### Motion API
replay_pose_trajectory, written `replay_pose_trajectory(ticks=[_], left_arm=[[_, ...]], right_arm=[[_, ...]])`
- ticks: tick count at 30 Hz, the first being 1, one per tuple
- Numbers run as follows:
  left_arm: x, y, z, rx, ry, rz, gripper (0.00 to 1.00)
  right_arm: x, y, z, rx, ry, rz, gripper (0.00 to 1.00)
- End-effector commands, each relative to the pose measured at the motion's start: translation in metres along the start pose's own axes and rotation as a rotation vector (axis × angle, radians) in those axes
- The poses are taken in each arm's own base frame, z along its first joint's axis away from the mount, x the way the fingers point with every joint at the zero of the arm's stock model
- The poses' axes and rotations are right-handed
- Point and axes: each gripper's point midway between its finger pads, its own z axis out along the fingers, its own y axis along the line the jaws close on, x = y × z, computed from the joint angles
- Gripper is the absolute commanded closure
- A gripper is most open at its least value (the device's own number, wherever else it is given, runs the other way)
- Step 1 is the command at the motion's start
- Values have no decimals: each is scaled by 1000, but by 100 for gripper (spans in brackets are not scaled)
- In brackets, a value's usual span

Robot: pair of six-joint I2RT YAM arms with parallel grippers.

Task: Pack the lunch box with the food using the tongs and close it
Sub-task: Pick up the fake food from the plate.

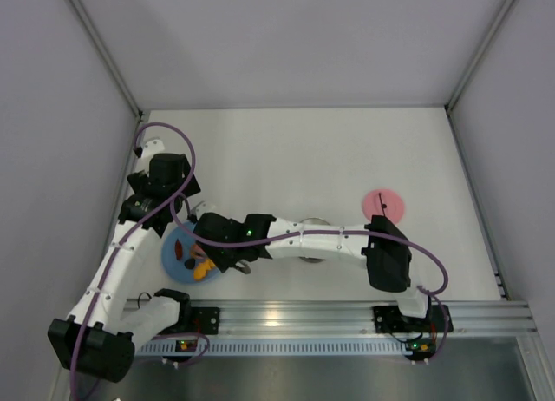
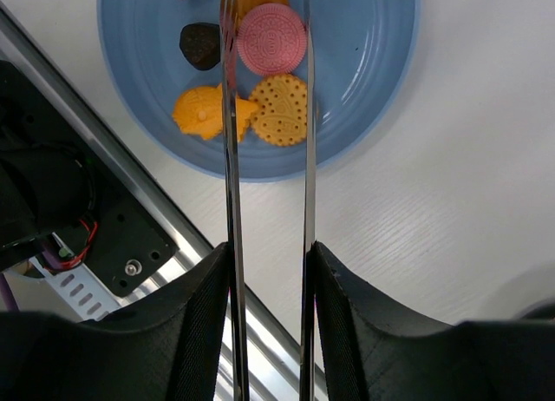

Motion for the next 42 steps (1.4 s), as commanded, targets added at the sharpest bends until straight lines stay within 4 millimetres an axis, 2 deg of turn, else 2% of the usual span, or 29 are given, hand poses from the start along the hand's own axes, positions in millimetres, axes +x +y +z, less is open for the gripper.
replay_pose_trajectory(ticks=[1, 7, 19, 27, 35, 42], left_arm=[[-18, -5, -5, 21, -41, -29, 1], [-18, -5, -5, 23, -40, -30, 1], [-18, -6, -4, 24, -38, -33, 1], [-17, -5, -4, 24, -37, -34, 1], [-17, -5, -5, 25, -36, -34, 1], [-18, -5, -5, 26, -38, -35, 1]], right_arm=[[-9, 5, 1, -26, -32, -9, 60], [-6, 1, -9, -22, -40, -1, 60], [-1, -2, -14, -19, -37, 1, 58], [-4, -4, -20, -11, -49, -1, 62], [-5, -6, -23, -1, -44, -10, 53], [-4, -7, -24, 2, -39, -12, 52]])
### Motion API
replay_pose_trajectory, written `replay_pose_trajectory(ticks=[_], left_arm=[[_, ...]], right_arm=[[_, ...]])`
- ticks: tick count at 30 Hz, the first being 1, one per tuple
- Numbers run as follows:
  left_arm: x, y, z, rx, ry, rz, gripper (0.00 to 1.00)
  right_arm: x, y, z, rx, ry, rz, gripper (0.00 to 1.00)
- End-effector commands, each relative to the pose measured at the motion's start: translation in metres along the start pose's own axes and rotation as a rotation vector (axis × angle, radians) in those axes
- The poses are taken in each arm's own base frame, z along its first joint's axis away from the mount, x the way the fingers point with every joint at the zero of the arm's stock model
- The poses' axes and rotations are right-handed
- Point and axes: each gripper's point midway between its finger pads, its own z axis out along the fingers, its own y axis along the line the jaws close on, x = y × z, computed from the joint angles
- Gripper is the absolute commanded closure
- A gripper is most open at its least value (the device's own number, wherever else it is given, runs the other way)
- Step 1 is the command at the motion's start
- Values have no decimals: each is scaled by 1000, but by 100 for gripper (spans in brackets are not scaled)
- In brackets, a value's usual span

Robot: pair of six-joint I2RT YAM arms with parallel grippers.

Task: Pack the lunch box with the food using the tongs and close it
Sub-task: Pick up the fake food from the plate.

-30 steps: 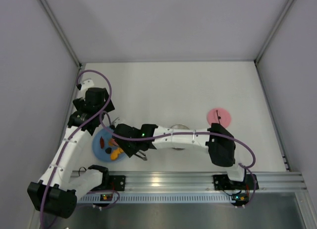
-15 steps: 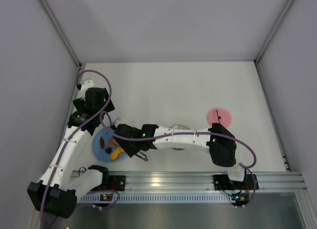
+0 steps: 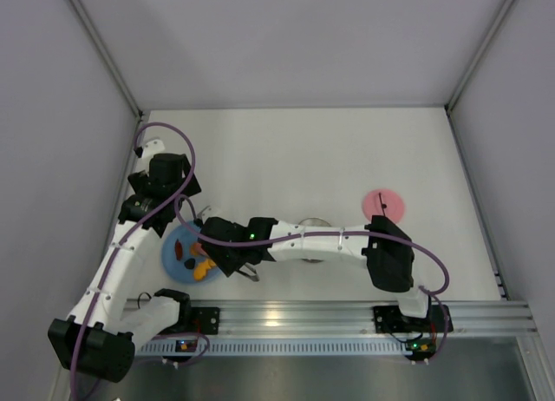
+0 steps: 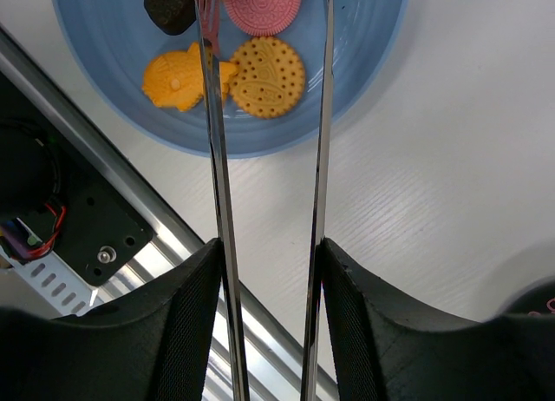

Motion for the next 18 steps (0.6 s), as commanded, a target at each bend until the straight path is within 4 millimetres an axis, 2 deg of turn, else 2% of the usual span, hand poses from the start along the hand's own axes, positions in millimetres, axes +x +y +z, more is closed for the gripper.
replay_pose_trajectory(ticks=[1, 12, 18], left_arm=[[-19, -4, -5, 17, -45, -33, 1], [-20, -3, -6, 17, -48, -39, 1], [-19, -3, -5, 17, -46, -40, 1]], right_arm=[[-23, 2, -29, -25, -72, -13, 52], [-13, 3, -36, -22, -56, -28, 52], [-9, 5, -33, -25, -44, -36, 52]])
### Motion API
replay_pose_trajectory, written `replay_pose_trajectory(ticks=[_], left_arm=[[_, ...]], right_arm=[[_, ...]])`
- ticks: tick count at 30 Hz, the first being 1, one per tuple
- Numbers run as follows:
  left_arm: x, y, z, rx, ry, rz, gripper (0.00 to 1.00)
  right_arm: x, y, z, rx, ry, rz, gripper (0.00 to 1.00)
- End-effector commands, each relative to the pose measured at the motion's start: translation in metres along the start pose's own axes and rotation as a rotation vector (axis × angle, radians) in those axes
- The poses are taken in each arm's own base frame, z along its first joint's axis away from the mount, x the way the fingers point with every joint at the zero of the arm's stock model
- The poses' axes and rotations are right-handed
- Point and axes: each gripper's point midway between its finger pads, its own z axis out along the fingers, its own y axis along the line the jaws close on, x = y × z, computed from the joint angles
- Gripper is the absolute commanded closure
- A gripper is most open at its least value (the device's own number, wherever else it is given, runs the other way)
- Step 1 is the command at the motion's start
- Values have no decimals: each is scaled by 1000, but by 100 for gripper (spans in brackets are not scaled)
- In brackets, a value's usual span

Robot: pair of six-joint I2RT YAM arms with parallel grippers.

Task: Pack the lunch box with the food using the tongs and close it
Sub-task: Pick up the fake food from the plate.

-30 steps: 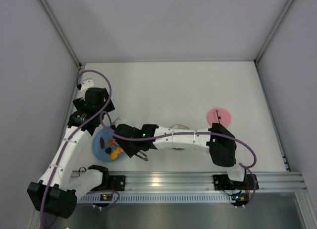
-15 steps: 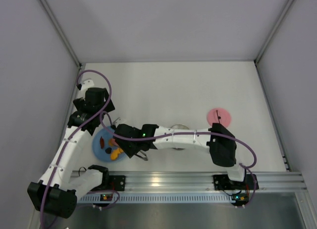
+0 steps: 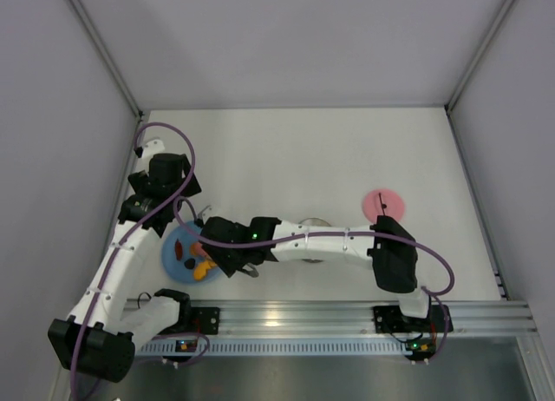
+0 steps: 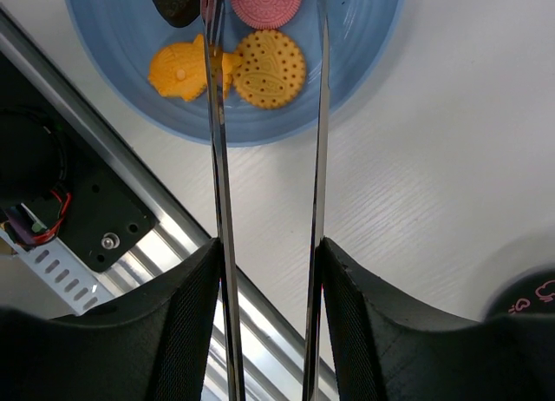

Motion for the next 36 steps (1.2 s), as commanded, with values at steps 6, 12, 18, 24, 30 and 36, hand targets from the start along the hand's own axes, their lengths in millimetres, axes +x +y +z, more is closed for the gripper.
replay_pose_trajectory(ticks=[6, 12, 18, 24, 30, 36], left_arm=[[-20, -2, -5, 10, -51, -42, 1], [-20, -2, -5, 10, -51, -39, 1], [-20, -2, -5, 11, -48, -39, 1], [-21, -1, -5, 11, -51, -41, 1], [-21, -1, -6, 12, -52, -43, 1], [-21, -1, -6, 12, -52, -45, 1]], right_arm=[[-9, 13, -16, -44, -35, -30, 52], [-13, 17, -8, -43, -28, -40, 55], [-14, 14, -12, -37, -33, -32, 65], [-21, 6, -27, -7, -61, -27, 69], [-25, -5, -44, 20, -93, -17, 70], [-29, -12, -60, 31, -125, 0, 71]])
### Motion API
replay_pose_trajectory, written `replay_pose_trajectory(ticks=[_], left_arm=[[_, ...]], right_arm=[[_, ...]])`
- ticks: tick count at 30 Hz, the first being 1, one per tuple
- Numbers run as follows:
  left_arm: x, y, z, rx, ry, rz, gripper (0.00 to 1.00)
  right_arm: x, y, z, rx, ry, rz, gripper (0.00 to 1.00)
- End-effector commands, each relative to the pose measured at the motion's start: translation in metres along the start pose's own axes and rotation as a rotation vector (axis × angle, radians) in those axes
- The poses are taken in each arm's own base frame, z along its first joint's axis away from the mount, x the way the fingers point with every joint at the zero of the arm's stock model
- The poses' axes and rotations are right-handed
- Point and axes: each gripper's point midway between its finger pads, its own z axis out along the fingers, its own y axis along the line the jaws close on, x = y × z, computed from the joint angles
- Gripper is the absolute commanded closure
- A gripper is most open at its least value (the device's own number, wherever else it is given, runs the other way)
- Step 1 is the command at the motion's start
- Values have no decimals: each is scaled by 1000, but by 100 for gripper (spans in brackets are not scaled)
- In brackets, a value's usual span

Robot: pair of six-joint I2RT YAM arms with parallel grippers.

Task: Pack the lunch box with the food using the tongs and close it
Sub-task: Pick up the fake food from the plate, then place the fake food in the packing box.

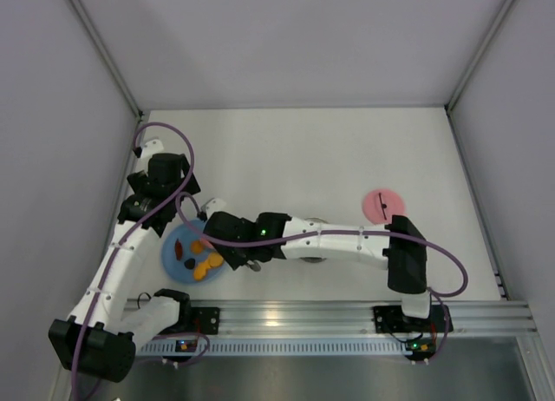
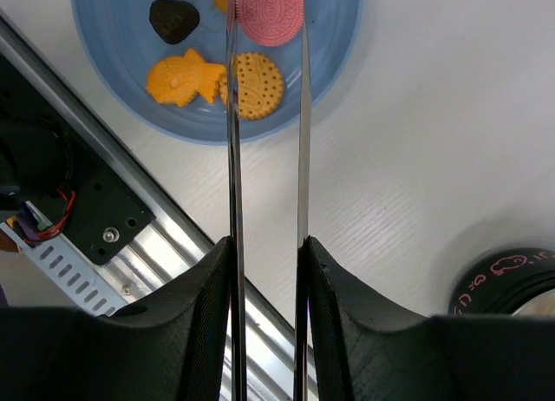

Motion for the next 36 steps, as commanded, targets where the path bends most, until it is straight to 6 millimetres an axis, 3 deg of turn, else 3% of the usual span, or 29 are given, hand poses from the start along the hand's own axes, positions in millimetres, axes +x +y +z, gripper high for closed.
replay_pose_trajectory(ticks=[1, 8, 13, 14, 18, 21, 25, 29, 36], left_arm=[[-20, -4, -6, 17, -51, -38, 1], [-20, -3, -7, 15, -53, -38, 1], [-21, -3, -7, 17, -55, -41, 1], [-21, -4, -7, 20, -55, -42, 1], [-21, -4, -8, 27, -54, -44, 1], [-22, -6, -9, 38, -52, -45, 1], [-22, -7, -9, 44, -52, -47, 1], [-22, -8, -10, 49, -53, -50, 1], [-23, -8, -12, 57, -55, -51, 1]], right_arm=[[-19, -6, -37, 6, -83, 9, 71], [-19, -20, -55, 34, -102, 20, 71], [1, -42, -67, 92, -81, 33, 70], [-1, -47, -79, 90, -101, 48, 70], [21, -72, -100, 148, -100, 83, 71], [33, -93, -130, 182, -131, 123, 70], [57, -119, -154, 240, -129, 163, 69], [88, -142, -170, 293, -98, 201, 68], [120, -163, -182, 343, -73, 253, 68]])
